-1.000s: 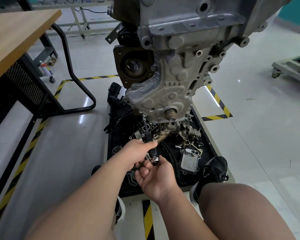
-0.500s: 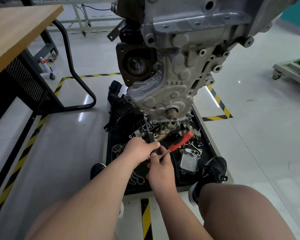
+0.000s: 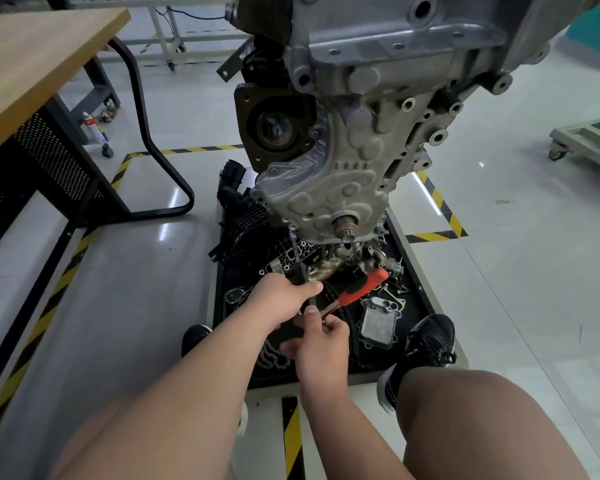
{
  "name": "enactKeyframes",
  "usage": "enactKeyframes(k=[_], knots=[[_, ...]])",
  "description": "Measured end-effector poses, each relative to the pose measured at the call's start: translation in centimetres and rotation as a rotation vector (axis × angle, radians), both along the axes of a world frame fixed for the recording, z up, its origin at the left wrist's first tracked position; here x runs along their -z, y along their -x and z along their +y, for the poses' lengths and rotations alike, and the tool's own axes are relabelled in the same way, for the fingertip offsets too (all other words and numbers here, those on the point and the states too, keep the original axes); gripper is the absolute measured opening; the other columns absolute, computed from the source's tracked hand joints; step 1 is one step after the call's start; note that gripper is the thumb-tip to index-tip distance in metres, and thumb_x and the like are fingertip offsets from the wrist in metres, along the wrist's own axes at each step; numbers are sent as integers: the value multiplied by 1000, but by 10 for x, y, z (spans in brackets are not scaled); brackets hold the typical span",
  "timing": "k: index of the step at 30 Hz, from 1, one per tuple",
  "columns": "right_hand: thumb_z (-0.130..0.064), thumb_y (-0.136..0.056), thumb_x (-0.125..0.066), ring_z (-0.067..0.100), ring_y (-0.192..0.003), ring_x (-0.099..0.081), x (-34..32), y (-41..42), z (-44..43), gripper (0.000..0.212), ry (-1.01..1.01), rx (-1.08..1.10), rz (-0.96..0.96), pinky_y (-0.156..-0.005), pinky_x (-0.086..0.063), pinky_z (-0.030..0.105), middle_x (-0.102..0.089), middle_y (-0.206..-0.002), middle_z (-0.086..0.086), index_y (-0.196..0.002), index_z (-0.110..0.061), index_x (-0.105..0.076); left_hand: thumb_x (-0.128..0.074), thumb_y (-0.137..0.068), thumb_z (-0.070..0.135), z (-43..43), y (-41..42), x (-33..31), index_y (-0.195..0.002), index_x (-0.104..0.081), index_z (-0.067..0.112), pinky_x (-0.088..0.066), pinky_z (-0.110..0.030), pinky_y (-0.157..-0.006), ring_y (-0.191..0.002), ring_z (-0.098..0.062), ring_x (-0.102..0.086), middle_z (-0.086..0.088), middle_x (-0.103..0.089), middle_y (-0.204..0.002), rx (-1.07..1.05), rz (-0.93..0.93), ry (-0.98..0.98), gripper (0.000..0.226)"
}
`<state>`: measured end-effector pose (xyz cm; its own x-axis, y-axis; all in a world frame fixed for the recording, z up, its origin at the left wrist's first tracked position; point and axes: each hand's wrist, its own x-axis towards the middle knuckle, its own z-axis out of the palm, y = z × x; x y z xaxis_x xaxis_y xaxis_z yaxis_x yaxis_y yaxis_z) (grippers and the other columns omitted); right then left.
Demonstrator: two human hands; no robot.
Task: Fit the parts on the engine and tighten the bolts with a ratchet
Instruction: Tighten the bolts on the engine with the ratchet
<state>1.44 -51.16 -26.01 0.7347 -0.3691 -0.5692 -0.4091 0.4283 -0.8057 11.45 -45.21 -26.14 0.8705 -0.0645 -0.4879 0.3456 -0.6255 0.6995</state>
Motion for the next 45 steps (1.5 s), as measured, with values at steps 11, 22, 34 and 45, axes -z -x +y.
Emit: enactKeyframes(k=[11, 22, 34, 45], knots=[[-31, -100, -51, 18, -53, -66, 3, 1, 7, 28, -95, 45, -55, -62, -56, 32, -74, -75, 12, -101, -3, -50, -64, -82, 52, 13, -2, 2, -68, -60, 15, -30, -19, -37, -38, -13, -36, 6, -37, -38, 62, 126, 40, 40], [-17, -94, -64, 15, -68, -66, -2, -1, 0, 8, -472, 235, -15, -70, -54, 29, -70, -77, 4, -91, -9, -61, -62, -87, 49, 6, 2, 4, -81, -64, 10, -26, -14, -35, -26, -10, -35, 10, -41, -34, 60, 40, 9, 40], [-12, -92, -66, 16, -69, -70, -4, -3, 0, 2, -483, 284, -6, -68, -55, 29, -72, -75, 0, -91, -10, -64, -60, -85, 55, 3, 4, 8, -70, -61, 13, -31, -17, -37, -30, -5, -41, 12, -43, -38, 65, -37, -32, 45], [-32, -93, -63, 6, -31, -37, -7, -5, -4, 23, -750, 266, 59, -47, -52, 21, -71, -63, 6, -91, -9, -59, -62, -83, 57, 8, 2, 3, -59, -60, 19, -26, -12, -32, -24, -6, -38, 11, -44, -32, 8, -49, 13, 45]])
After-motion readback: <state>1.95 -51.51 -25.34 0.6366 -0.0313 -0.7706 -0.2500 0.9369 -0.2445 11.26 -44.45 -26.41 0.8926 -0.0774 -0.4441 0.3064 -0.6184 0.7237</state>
